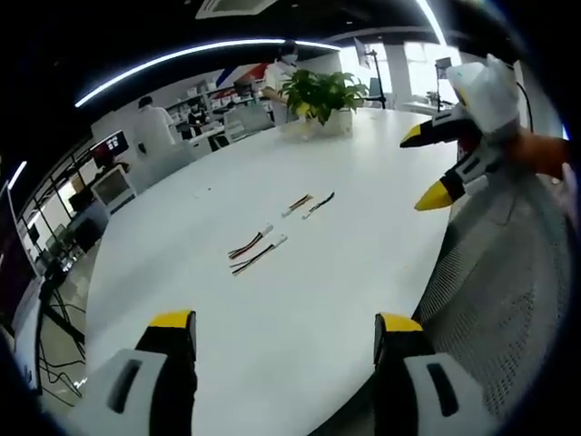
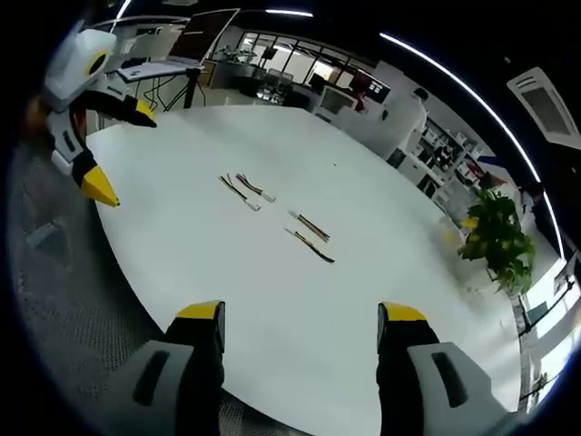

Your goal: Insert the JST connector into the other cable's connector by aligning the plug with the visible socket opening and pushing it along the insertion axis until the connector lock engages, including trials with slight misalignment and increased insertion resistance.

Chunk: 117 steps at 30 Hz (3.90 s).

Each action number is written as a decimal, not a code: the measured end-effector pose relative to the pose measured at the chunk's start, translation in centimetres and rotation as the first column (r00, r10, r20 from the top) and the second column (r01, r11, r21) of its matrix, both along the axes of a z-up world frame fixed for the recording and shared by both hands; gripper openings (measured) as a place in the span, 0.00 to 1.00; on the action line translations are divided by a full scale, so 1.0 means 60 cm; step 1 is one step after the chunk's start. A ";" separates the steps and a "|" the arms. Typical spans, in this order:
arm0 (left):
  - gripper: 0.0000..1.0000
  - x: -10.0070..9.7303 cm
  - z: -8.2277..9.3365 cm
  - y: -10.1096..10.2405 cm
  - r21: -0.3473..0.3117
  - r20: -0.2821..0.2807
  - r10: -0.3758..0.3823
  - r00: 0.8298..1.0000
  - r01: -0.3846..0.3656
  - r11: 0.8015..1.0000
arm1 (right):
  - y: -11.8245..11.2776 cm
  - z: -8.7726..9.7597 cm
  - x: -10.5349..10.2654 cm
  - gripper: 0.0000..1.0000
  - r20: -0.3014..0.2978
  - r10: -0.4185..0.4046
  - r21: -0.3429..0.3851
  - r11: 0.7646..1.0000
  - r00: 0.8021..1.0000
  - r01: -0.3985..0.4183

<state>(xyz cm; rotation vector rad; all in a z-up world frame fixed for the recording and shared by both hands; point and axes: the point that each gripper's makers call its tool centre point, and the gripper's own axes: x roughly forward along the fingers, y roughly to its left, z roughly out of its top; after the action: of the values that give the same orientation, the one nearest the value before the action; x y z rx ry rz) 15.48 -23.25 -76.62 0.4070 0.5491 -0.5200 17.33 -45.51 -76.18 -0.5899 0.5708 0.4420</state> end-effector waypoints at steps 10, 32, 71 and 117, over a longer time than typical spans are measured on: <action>0.78 0.000 0.001 0.002 0.000 0.003 0.003 1.000 -0.003 1.000 | -0.001 -0.002 -0.002 0.66 -0.006 0.002 -0.007 1.000 1.000 -0.002; 0.79 -0.001 -0.005 -0.017 0.009 -0.020 -0.058 0.998 0.058 0.998 | 0.006 0.013 0.006 0.61 -0.025 -0.006 0.111 0.994 1.000 0.009; 0.68 0.188 0.093 0.030 -0.189 0.155 -0.008 0.988 0.038 0.981 | -0.035 0.077 0.128 0.40 0.050 -0.013 0.303 0.953 0.999 -0.003; 0.61 0.326 0.053 -0.001 -0.312 0.122 -0.064 0.990 0.100 0.945 | 0.070 0.059 0.257 0.31 0.052 0.476 0.389 0.800 0.878 -0.457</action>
<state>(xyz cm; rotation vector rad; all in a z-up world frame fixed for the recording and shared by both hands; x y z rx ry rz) 35.05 -23.31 -73.43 0.1492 0.3340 -0.6510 32.76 -41.32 -72.63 -0.3268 0.3597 1.0200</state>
